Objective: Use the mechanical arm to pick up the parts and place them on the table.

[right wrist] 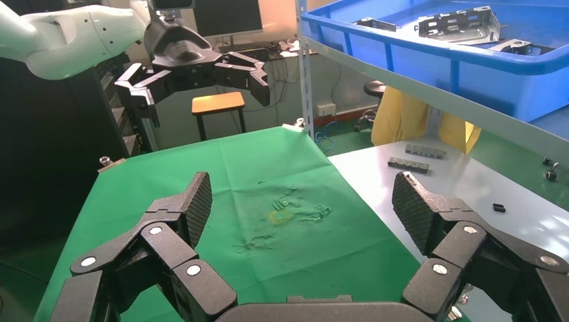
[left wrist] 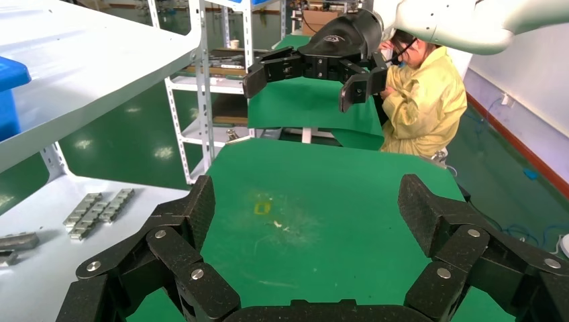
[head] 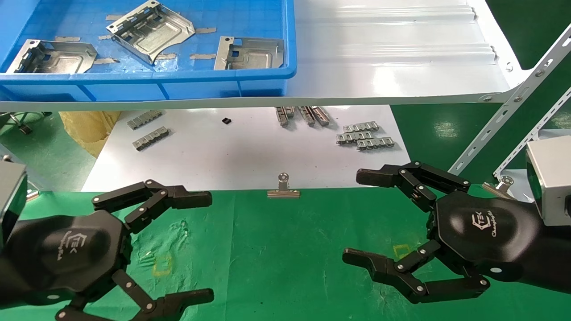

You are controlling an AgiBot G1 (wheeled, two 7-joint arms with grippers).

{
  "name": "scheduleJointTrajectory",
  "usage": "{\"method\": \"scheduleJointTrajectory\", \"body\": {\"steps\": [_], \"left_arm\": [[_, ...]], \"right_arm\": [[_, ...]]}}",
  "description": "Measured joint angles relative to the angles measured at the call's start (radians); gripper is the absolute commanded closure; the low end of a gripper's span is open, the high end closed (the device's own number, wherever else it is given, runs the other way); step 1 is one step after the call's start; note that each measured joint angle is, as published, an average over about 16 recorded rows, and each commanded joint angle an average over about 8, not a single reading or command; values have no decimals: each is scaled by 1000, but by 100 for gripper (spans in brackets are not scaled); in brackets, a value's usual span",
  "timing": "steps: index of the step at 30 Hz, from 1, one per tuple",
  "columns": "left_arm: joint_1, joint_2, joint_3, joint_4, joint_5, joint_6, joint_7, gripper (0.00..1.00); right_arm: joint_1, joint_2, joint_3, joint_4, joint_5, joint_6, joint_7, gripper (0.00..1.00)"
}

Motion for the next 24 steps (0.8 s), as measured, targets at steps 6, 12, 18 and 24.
{"method": "scheduleJointTrajectory", "body": {"steps": [6,12,18,24], "left_arm": [[0,0,0,0,0,0,0,0],[0,0,0,0,0,0,0,0],[0,0,0,0,0,0,0,0],[0,0,0,0,0,0,0,0]], "right_arm": [[0,0,0,0,0,0,0,0],[0,0,0,0,0,0,0,32],[0,0,0,0,0,0,0,100],[0,0,0,0,0,0,0,100]]}}
